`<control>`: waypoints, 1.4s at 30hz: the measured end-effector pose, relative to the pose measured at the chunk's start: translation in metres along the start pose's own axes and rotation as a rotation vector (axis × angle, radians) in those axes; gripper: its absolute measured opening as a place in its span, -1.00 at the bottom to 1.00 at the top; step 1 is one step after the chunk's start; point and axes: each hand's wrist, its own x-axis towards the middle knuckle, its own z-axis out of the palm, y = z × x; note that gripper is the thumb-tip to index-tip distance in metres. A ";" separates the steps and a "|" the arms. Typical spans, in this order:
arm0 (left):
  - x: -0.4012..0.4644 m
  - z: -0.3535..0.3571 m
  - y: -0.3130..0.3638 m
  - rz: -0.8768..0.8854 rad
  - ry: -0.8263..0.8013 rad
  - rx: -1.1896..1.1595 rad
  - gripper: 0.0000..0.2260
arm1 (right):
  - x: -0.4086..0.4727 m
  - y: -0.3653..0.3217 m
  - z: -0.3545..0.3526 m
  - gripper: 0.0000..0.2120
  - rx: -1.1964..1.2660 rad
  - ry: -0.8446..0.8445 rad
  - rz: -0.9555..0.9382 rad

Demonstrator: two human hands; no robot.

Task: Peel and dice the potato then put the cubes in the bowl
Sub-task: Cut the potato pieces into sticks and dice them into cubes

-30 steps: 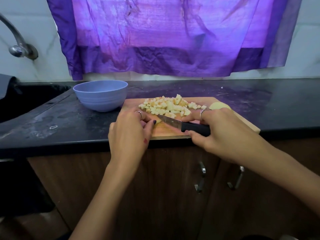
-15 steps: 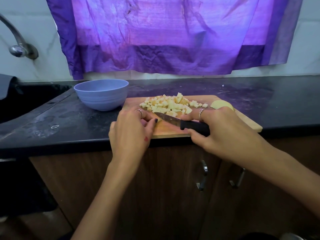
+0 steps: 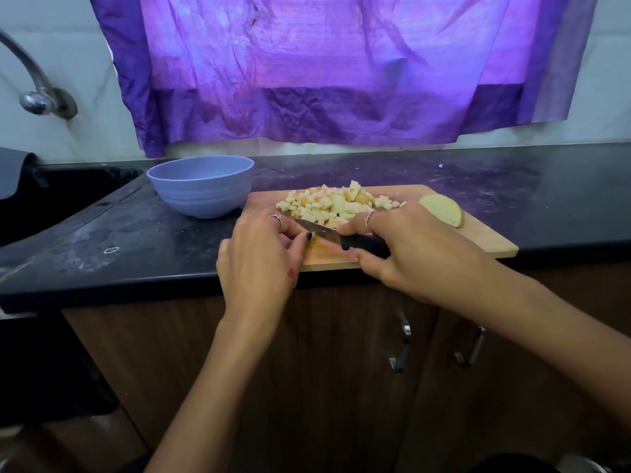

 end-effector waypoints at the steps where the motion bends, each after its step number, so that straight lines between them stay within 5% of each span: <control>1: -0.001 0.000 0.000 -0.003 0.008 0.005 -0.91 | -0.003 0.000 0.000 -0.66 -0.003 -0.009 -0.002; 18: 0.003 -0.006 -0.007 -0.061 -0.099 0.001 -0.87 | -0.022 -0.006 -0.011 -0.64 0.027 0.031 0.050; 36: 0.003 0.001 -0.009 0.010 -0.021 -0.023 -0.89 | -0.009 -0.004 0.000 -0.65 -0.072 -0.012 0.009; 42: 0.002 -0.002 -0.011 0.019 -0.051 0.050 -0.86 | -0.018 -0.003 -0.009 -0.62 -0.063 0.088 0.067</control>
